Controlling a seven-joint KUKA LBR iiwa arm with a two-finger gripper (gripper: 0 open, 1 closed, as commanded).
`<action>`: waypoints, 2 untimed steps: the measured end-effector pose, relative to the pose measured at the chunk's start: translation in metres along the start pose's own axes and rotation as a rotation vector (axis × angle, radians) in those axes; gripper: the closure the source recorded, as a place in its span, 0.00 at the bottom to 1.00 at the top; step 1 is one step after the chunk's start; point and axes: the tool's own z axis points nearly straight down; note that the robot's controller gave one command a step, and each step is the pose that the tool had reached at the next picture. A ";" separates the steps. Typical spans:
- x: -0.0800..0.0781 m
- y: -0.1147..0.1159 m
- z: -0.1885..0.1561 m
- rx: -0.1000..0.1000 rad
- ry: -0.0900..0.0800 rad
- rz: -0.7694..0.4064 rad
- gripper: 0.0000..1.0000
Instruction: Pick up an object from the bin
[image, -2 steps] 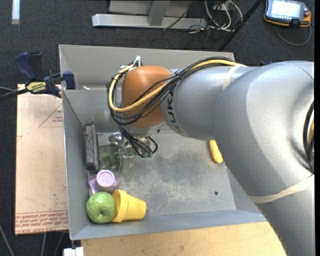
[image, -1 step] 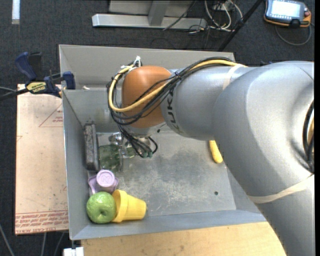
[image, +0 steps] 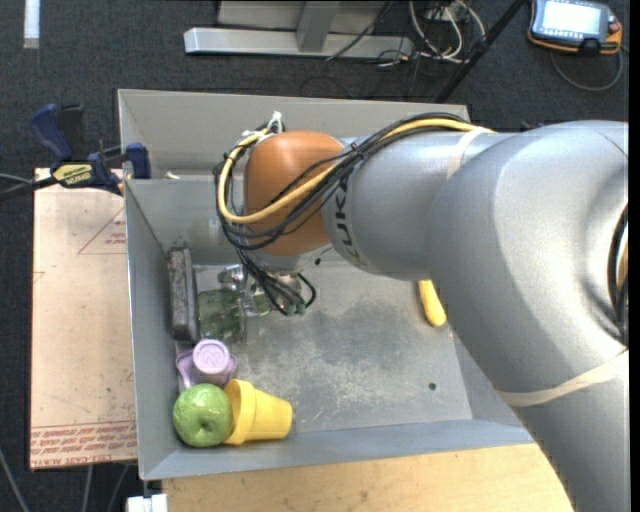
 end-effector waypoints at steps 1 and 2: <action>0.000 0.000 -0.008 0.000 0.001 0.000 1.00; 0.000 0.000 -0.018 -0.001 0.001 0.000 1.00</action>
Offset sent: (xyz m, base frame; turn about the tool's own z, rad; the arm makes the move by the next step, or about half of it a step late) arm 0.0001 -0.0001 0.0224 0.0000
